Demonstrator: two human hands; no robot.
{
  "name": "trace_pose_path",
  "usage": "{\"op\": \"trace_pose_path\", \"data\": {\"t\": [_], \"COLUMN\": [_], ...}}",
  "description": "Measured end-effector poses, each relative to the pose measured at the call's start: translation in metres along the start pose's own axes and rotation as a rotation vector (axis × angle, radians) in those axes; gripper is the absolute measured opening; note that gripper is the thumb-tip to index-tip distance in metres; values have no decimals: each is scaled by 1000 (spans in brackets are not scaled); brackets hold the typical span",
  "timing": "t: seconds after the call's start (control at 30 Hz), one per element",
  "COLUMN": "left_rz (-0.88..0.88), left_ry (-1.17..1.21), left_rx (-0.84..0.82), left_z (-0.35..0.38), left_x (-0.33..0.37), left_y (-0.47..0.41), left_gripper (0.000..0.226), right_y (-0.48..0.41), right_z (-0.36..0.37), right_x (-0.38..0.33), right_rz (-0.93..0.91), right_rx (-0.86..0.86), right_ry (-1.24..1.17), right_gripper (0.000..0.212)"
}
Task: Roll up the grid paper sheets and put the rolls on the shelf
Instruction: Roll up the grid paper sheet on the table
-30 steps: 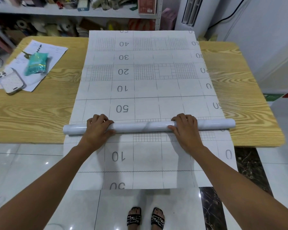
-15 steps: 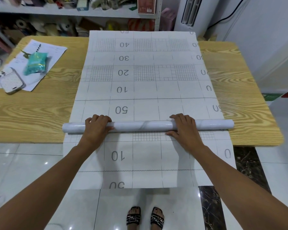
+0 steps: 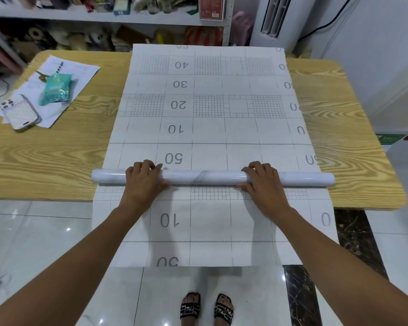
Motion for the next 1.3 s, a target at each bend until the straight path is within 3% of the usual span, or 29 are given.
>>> {"op": "trace_pose_path", "data": {"t": [0.13,0.43,0.9,1.17,1.3], "left_rz": [31,40,53,-46,-43], "left_ry": [30,113,134,311,312], "left_rx": [5,-1,24,-21,-36], "left_z": [-2,-1,3,6,8], "left_x": [-1,-6,-12,-17,-18], "left_y": [2,-2,-2,-5,-6], "left_gripper": [65,40,32,40,46], "right_y": [1,0,3,-2,-2], "right_z": [4,-4,-2,-2,-2], "right_x": [4,0,6,9,9], "right_rz": [3,16,33,-13,-6], "right_rx": [-40,-19,-71,-10,-43], "right_ry": [40,-16,-17,-24,-55], "right_gripper": [31,45,58,39,45]}}
Point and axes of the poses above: each hand's wrist, its own y-axis away from the middle knuckle, its own z-axis out of the palm, x = y × z, the point moved 5 cm from there along -y, towards the middle knuckle, and after that the axes turned 6 degrees about x, right-handed, at the moved point
